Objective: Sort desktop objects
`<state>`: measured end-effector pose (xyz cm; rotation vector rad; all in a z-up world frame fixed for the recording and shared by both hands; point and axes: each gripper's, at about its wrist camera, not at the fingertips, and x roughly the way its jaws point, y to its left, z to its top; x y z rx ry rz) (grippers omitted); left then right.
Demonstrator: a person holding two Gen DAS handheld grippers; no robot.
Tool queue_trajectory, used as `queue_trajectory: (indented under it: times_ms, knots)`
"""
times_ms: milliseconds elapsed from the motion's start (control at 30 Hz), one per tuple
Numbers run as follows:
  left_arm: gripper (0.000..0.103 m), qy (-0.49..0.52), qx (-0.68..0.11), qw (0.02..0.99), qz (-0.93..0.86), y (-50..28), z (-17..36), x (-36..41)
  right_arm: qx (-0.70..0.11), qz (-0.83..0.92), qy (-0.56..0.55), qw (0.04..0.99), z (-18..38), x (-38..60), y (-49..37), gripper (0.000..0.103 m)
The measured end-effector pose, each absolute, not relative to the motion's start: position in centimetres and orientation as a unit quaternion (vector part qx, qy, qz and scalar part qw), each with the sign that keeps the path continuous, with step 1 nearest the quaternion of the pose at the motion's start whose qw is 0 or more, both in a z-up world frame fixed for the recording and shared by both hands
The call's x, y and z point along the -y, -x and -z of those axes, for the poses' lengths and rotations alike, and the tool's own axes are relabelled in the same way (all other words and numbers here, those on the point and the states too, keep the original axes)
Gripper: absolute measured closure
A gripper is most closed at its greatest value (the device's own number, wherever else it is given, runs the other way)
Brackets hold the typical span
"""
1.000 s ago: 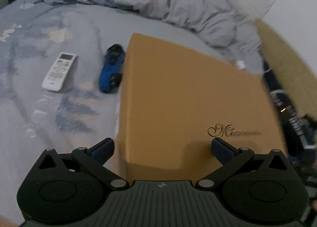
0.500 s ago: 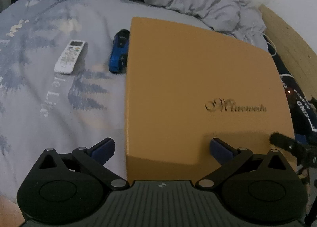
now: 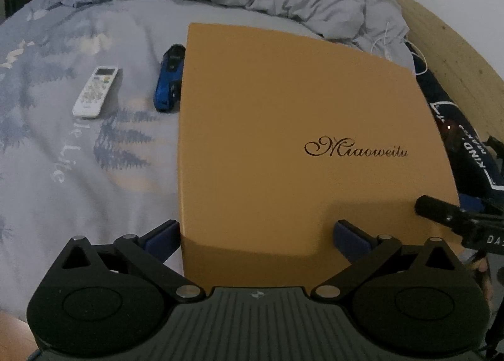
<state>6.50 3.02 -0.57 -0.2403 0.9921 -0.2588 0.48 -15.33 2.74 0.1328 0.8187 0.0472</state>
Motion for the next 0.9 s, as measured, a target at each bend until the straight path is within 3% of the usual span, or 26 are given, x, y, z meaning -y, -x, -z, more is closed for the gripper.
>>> queue_trajectory:
  times_ms: [900]
  knots:
    - [0.000, 0.096, -0.474, 0.870, 0.094, -7.7, -0.3, -1.7, -0.426, -0.019, -0.066, 0.902, -2.8, 16.0, -4.0, 0.000]
